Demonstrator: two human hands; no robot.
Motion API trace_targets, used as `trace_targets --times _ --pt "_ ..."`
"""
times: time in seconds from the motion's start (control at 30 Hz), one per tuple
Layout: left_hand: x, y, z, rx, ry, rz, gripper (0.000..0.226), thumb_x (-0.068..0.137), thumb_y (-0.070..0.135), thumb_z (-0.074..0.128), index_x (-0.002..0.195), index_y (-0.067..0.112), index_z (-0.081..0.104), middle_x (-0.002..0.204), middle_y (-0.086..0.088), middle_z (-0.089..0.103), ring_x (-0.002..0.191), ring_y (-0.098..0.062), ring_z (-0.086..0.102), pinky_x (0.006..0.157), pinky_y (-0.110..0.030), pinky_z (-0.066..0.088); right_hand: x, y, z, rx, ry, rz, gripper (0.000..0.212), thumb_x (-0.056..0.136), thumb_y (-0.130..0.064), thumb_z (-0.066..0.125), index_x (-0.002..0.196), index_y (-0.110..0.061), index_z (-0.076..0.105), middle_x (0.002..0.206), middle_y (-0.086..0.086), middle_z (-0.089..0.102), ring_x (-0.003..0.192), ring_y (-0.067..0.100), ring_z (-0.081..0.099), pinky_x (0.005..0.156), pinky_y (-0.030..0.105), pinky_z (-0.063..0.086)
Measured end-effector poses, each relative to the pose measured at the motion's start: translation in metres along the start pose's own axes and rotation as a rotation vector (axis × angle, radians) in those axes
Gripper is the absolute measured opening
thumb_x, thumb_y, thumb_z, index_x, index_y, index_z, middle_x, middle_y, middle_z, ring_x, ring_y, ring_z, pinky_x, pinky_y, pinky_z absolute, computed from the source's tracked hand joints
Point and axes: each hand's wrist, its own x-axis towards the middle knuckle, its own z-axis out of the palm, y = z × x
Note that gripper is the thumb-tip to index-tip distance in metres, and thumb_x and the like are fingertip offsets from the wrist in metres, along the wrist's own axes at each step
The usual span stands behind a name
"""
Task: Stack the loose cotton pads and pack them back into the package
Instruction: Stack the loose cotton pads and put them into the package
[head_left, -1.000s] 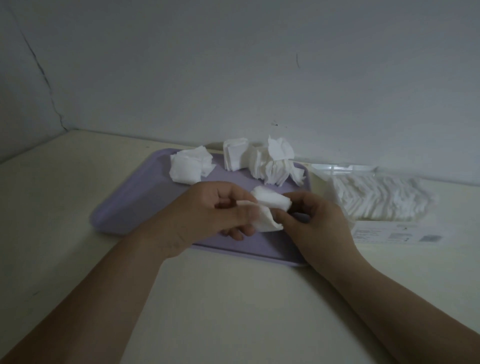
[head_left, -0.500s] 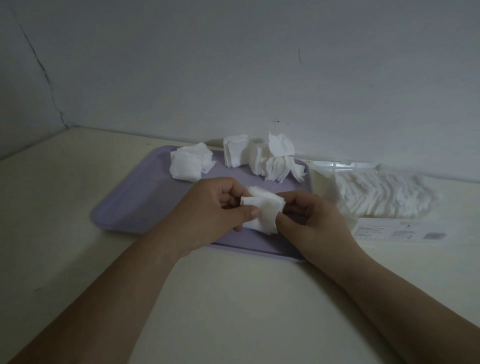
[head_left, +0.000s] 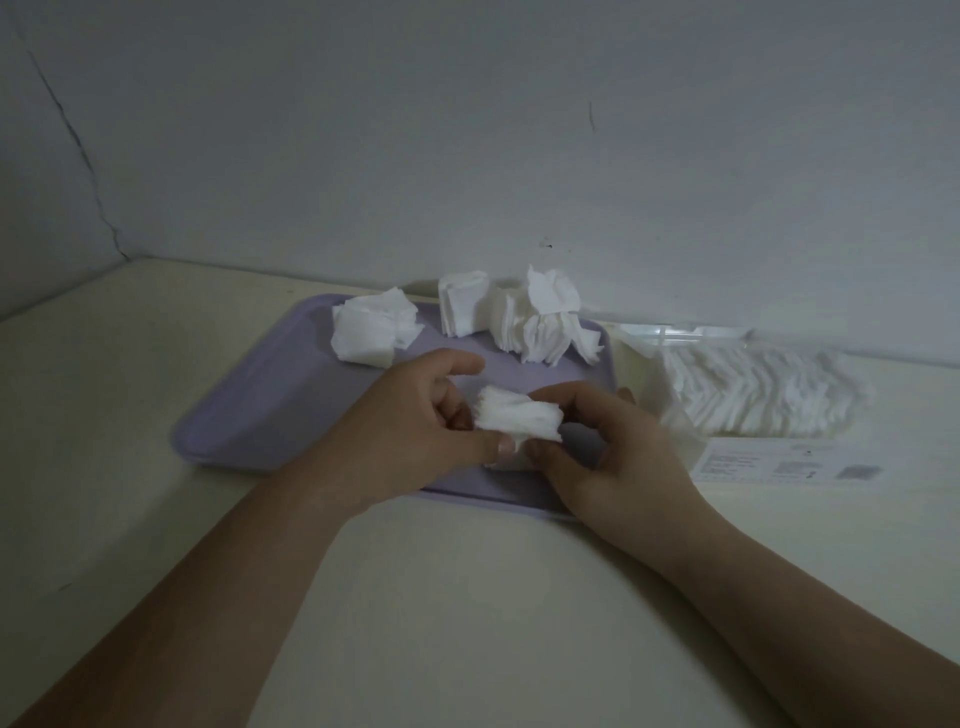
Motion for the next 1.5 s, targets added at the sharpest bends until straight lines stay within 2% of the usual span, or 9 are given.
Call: trace_targets --times 0.1,0.17,0.27,0.57,0.73,0.9,1.1,1.3,1.5 --pt "-0.001 0.0 0.001 0.04 -0.073 0.064 0.036 0.077 0.031 0.087 0.111 0.036 0.074 0.091 -0.007 0.076 0.082 -0.035 0.069 0.08 -0.049 0.059 -0.002 -0.002 0.003 -0.075 0.04 -0.083 0.039 0.084 -0.032 0.057 0.12 -0.024 0.069 0.099 -0.018 0.068 0.107 0.018 0.063 0.096 0.054 0.052" --pt "-0.001 0.0 0.0 0.064 -0.055 0.062 0.022 0.079 0.03 0.086 0.098 0.031 0.076 0.074 -0.007 0.065 0.064 -0.027 0.056 0.063 -0.037 0.048 -0.002 0.001 0.005 -0.105 0.029 -0.03 0.051 0.084 -0.03 0.058 0.134 -0.022 0.063 0.106 -0.009 0.069 0.11 0.029 0.064 0.096 0.051 0.054" --pt "0.001 0.001 -0.002 0.091 -0.035 0.046 0.019 0.081 0.026 0.086 0.096 0.023 0.076 0.062 -0.001 0.051 0.055 -0.011 0.041 0.053 -0.026 0.032 -0.003 0.005 0.008 -0.198 0.001 0.037 0.056 0.09 -0.028 0.059 0.144 -0.014 0.055 0.117 0.005 0.074 0.113 0.026 0.062 0.119 0.037 0.031" --pt "-0.001 0.003 0.015 0.126 -0.002 0.101 0.019 0.085 0.031 0.079 0.101 0.024 0.072 0.079 -0.007 0.074 0.064 -0.011 0.061 0.068 -0.036 0.055 -0.003 -0.003 0.014 -0.37 -0.202 0.069 0.071 0.089 -0.03 0.028 0.156 -0.006 0.026 0.114 -0.002 0.07 0.115 0.02 0.06 0.123 0.053 0.014" --pt "-0.008 0.015 0.009 -0.073 0.01 0.09 0.008 0.088 0.022 0.078 0.096 0.021 0.077 0.062 0.004 0.062 0.058 -0.004 0.049 0.056 -0.021 0.041 0.003 -0.018 -0.002 -0.053 -0.121 0.086 0.055 0.092 -0.04 0.052 0.144 -0.025 0.045 0.104 -0.018 0.071 0.106 0.003 0.063 0.114 0.045 0.039" --pt "-0.012 0.026 0.001 -0.234 -0.082 0.047 0.012 0.089 0.018 0.077 0.101 0.02 0.077 0.077 0.005 0.063 0.07 -0.007 0.052 0.064 -0.023 0.042 0.019 -0.042 -0.034 0.505 -0.203 0.328 0.027 0.087 -0.02 0.078 0.111 -0.007 0.073 0.103 0.012 0.079 0.101 0.026 0.075 0.094 0.044 0.059" --pt "-0.013 0.054 0.023 0.059 -0.055 0.166 0.076 0.066 0.053 0.089 0.135 0.042 0.058 0.121 0.018 0.071 0.115 0.0 0.066 0.098 -0.035 0.057 0.028 -0.054 -0.067 0.348 -0.1 0.31 0.016 0.088 -0.019 0.077 0.091 -0.003 0.077 0.087 0.015 0.079 0.084 0.032 0.077 0.074 0.052 0.064" --pt "0.001 0.1 0.06 0.512 0.195 0.288 0.034 0.074 0.062 0.069 0.094 0.039 0.056 0.082 0.017 0.067 0.077 -0.001 0.065 0.072 -0.035 0.058 0.034 -0.055 -0.11 0.229 -0.186 0.31 0.038 0.085 -0.035 0.079 0.093 0.003 0.074 0.092 0.02 0.078 0.084 0.03 0.076 0.073 0.042 0.063" --pt "0.023 0.123 0.098 0.153 0.073 0.265 0.036 0.069 0.051 0.079 0.099 0.037 0.064 0.093 0.014 0.073 0.087 -0.006 0.071 0.078 -0.043 0.062 0.04 -0.043 -0.166 0.101 -0.192 0.344 0.025 0.079 -0.035 0.084 0.078 -0.011 0.076 0.082 0.008 0.078 0.082 0.024 0.076 0.077 0.04 0.063"
